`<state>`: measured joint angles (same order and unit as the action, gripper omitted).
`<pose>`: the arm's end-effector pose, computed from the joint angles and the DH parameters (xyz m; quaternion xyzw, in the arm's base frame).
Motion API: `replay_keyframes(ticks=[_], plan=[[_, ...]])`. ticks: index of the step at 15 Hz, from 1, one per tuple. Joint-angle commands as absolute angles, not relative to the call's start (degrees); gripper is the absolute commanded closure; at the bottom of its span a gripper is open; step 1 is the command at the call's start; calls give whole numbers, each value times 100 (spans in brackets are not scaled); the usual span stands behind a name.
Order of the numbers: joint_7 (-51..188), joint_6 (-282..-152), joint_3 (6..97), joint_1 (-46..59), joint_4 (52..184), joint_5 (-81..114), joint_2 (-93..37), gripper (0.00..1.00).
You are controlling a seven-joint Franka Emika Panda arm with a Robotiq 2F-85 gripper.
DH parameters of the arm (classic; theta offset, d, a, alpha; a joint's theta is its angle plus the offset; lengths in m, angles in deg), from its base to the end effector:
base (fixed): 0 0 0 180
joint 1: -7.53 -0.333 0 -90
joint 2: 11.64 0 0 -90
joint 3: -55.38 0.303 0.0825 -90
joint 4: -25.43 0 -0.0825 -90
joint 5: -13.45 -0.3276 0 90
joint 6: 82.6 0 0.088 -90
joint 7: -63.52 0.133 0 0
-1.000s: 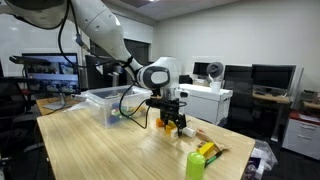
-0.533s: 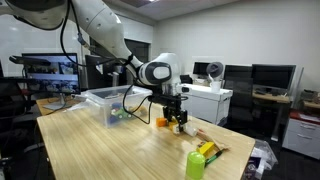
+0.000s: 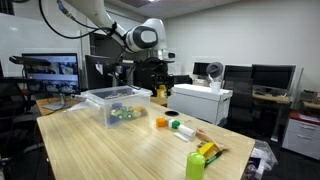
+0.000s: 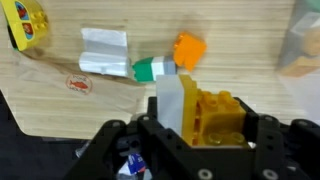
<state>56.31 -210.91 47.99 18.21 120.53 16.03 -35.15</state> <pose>0.6035 -0.1897 0.3792 0.9925 -0.0744 0.0742 0.0616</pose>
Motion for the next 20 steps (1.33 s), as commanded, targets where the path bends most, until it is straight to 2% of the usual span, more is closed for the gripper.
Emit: replay_keyframes(ticks=[1,8,9,12,20], plan=[[4975,-21186,5227,1662,13253,1368,-2354,54],[3386,-21021,5725,1109,15163,259,-727,54],[3069,-20897,5698,1007,15279,79,-625,7],[2475,-20604,5530,828,15296,-211,-607,0],[2622,-21189,4603,1473,14256,-147,-1457,0]])
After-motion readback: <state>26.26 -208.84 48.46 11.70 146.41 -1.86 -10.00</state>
